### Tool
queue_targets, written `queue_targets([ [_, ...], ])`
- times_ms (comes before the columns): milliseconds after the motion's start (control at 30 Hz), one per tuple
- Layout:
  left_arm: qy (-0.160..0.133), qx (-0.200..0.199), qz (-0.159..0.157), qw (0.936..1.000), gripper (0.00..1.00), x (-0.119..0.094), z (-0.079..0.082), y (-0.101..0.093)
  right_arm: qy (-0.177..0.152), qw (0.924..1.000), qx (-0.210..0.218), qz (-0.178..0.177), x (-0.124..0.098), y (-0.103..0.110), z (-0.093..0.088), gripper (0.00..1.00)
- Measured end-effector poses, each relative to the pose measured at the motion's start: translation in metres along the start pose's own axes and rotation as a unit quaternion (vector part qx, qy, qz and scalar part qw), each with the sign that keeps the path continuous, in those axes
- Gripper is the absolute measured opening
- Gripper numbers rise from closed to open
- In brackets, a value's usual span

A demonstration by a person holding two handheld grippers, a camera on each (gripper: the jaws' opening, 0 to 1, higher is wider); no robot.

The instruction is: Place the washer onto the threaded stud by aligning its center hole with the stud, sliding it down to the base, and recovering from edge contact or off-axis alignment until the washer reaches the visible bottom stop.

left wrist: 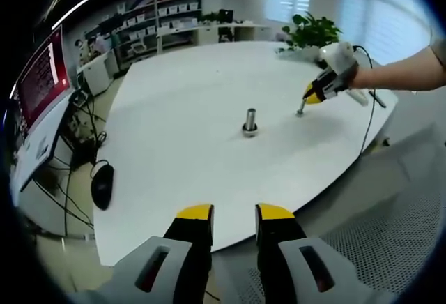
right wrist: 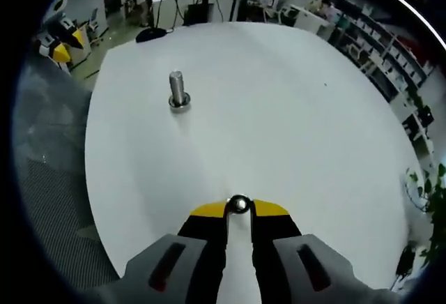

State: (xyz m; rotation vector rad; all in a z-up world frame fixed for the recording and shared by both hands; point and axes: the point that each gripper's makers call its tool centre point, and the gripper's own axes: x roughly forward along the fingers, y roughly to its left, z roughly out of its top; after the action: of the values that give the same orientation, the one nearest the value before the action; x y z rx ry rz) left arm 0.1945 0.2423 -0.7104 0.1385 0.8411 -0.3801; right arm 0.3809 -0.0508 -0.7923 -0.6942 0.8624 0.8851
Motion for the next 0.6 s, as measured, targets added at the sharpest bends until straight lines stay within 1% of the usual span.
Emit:
queue_targets([
  [67,0.0,0.0,0.0,1.0,0.22,0.0,0.0,0.0,0.003,1.0,-0.003,0.001,0.005,0.0,-0.001,0.14],
  [333,-0.002,-0.002,-0.002,1.0,0.21,0.0,0.001,-0.001,0.02,0.9996,0.015,0.012,0.024,-0.001,-0.008,0.14],
  [467,0.001,-0.003,-0.003,1.0,0.21,0.0,-0.001,-0.001,0.032,0.9992,0.021,0.012,0.029,0.0,-0.014,0.14],
  [600,0.0,-0.003,-0.004,1.0,0.21,0.0,0.0,-0.001,0.031,0.9991,0.025,0.013,0.033,0.002,-0.016,0.15],
])
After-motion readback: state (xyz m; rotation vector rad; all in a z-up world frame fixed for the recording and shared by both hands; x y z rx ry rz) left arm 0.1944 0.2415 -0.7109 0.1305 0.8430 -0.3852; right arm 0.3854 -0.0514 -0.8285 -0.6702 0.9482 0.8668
